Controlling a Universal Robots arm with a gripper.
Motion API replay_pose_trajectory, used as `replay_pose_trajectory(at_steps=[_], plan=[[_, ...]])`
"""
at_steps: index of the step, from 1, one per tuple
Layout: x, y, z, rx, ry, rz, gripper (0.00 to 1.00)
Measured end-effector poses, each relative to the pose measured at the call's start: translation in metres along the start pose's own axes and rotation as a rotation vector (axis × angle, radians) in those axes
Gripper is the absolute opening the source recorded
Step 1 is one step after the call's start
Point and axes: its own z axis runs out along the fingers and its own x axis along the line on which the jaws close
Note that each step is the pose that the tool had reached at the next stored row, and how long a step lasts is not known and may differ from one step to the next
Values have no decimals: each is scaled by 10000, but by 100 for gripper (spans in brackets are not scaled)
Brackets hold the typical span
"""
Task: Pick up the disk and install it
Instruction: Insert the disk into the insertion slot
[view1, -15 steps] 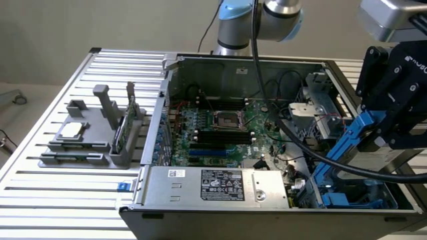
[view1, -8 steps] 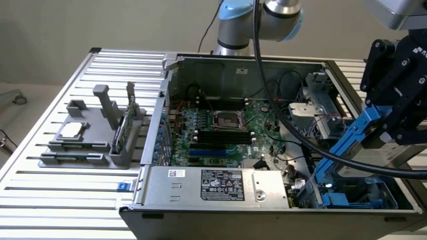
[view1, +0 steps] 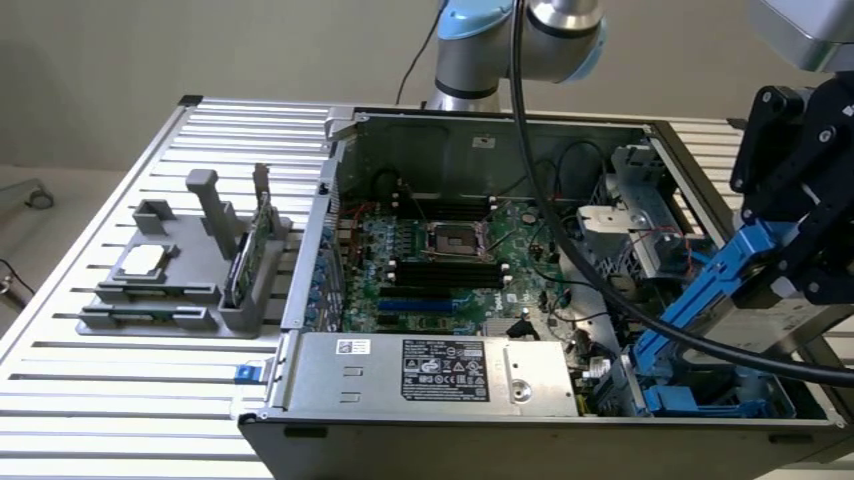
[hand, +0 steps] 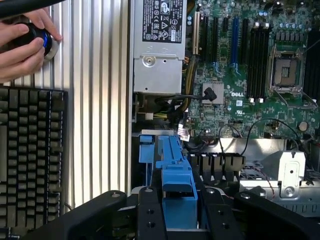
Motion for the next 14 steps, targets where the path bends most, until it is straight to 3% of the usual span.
replay_pose_trajectory(at_steps=[11, 14], plan=[[47, -27, 79, 4, -230, -1, 33], [51, -41, 87, 5, -264, 0, 33]])
